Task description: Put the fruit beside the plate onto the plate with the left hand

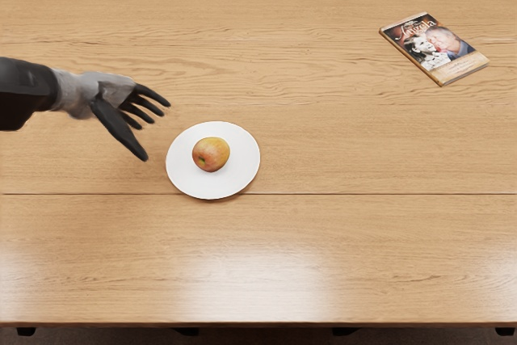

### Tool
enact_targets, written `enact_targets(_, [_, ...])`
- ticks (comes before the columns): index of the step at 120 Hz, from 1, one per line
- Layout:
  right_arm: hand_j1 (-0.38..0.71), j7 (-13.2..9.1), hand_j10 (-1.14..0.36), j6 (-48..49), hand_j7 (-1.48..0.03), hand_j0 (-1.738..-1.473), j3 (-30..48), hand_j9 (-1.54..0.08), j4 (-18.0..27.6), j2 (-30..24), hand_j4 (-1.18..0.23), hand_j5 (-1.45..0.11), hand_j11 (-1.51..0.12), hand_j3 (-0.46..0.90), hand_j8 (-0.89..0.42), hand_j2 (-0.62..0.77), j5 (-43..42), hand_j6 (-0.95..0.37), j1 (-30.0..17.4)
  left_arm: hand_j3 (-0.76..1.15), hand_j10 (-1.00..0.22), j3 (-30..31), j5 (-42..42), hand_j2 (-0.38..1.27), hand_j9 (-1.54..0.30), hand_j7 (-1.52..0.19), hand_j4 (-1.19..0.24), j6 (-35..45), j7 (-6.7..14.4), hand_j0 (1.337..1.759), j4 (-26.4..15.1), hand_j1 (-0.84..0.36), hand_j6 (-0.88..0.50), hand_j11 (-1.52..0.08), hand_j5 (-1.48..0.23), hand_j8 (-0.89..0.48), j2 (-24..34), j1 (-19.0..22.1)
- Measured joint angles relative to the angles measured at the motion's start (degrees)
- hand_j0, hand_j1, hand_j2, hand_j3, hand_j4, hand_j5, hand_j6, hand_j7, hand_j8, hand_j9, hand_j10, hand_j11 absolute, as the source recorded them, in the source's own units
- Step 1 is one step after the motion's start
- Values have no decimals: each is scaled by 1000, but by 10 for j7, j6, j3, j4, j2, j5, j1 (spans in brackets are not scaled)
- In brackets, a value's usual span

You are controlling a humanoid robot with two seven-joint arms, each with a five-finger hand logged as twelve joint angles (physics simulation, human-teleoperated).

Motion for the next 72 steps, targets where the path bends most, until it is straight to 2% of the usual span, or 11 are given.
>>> enact_targets(8, [-307,0,-35,0,-45,-1658,0,-45,0,0,-35,-45,-45,0,-35,-7,0,-35,0,0,-250,-44,5,51,-325,-325,-250,-54,0,1658,0,51,-249,-325,-325,-250,44,29])
enact_targets(11, [-308,0,-35,0,-45,-1658,0,-45,0,0,-35,-45,-45,0,-35,-7,0,-35,0,0,-250,-62,6,51,-325,-325,-249,-75,0,1658,0,51,-249,-325,-325,-250,60,52])
enact_targets(19, [-307,0,-35,0,-45,-1658,0,-45,0,0,-35,-45,-45,0,-35,-7,0,-35,0,0,-250,-109,7,51,-324,-324,-250,-131,-1,1658,2,51,-250,-324,-324,-250,87,96])
enact_targets(28, [-307,0,-35,0,-45,-1658,0,-45,0,0,-35,-45,-45,0,-35,-7,0,-35,0,0,-250,-154,5,51,-324,-324,-250,-193,-1,1658,16,52,-250,-324,-324,-250,99,125])
enact_targets(41, [-307,0,-35,0,-45,-1658,0,-45,0,0,-35,-45,-45,0,-35,-7,0,-35,0,0,-250,-188,-12,51,-324,-324,-250,-238,-6,1658,60,52,-250,-324,-324,-250,99,130])
enact_targets(61, [-308,0,-35,0,-45,-1658,0,-45,0,0,-35,-45,-45,0,-35,-7,0,-35,0,0,-250,-202,-60,51,-323,-323,-250,-257,-18,1658,149,52,-250,-323,-323,-250,98,143])
enact_targets(72, [-308,0,-35,0,-45,-1658,0,-45,0,0,-35,-45,-45,0,-35,-7,0,-35,0,0,-249,-205,-75,50,-323,-323,-249,-260,-23,1658,174,52,-249,-323,-323,-249,96,143])
